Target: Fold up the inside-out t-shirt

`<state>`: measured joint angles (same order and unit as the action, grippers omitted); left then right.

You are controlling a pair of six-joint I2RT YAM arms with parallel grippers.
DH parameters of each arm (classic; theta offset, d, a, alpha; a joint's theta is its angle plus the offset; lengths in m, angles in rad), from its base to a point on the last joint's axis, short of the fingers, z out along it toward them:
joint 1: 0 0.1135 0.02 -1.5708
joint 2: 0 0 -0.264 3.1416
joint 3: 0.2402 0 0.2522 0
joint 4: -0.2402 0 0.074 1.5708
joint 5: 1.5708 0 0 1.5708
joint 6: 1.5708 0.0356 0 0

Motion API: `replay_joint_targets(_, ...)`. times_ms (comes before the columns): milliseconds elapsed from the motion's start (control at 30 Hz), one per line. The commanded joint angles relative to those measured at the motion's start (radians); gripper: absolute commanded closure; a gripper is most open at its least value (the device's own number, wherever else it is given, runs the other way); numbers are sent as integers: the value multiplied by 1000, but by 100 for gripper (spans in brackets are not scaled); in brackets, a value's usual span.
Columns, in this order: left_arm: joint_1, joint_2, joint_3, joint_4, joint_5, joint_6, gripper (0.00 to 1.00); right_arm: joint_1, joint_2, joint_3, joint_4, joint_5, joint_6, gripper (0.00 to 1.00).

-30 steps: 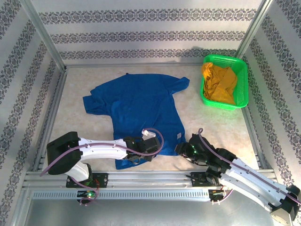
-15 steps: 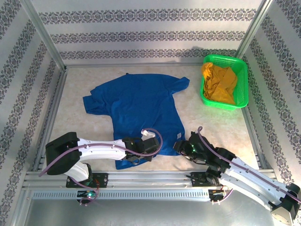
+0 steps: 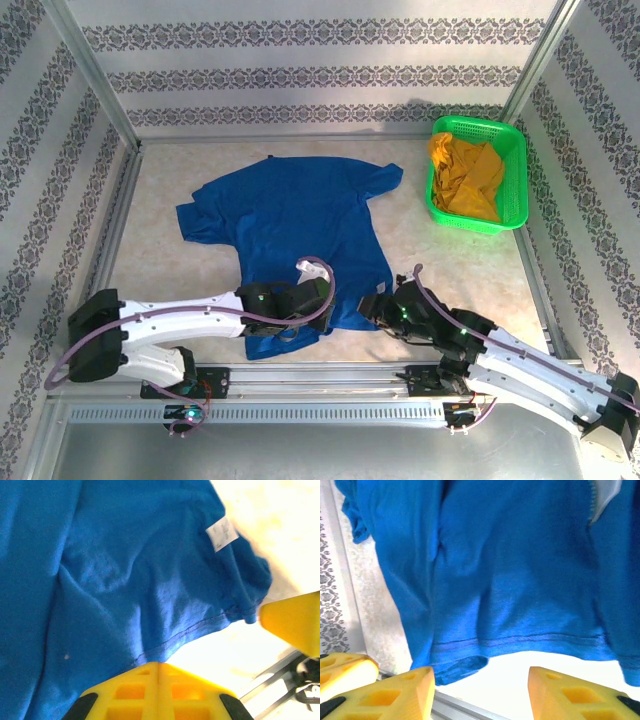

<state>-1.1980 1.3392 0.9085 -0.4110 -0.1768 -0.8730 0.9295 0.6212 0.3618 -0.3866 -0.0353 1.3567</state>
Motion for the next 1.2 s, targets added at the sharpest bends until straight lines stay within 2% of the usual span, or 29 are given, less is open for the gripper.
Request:
replay_joint_targets(0,-14,-59,-8,-33,-58,-37,100,31,28,27,110,44,77,42)
replay_joint_targets(167,-13,-124,-37,-9,-118,-70,100,93,65,47,178,125,177,31)
replay_joint_targets(267,-3,-118,-66,-1,-90,-78,100,118,88,58,173,163,190,29)
replay_joint_targets(300,-2,-105,-76,4,-70,-82,87,118,94,59,163,169,191,29)
replay_joint_targets(333,-2,-88,-87,15,-49,-88,70,118,98,59,148,177,194,29)
replay_joint_targets(367,-2,-68,-93,25,-28,-89,61,118,96,55,132,187,196,30)
replay_joint_targets(467,-2,17,-77,33,30,-87,50,118,69,29,86,223,213,31)
replay_joint_targets(567,-2,102,-42,19,68,-83,47,118,33,6,38,244,216,32)
replay_joint_targets(633,-1,144,-27,15,78,-85,49,117,9,-10,16,242,220,32)
replay_joint_targets(867,-2,189,-19,26,69,-94,66,118,-60,-48,-30,243,225,33)
replay_joint_targets(967,-2,190,-18,24,63,-99,82,118,-79,-55,-37,242,223,33)
replay_joint_targets(1033,-2,185,-14,16,58,-101,99,118,-81,-58,-29,233,219,34)
replay_joint_targets(1167,-2,146,18,-22,37,-91,100,118,-65,-57,21,200,206,34)
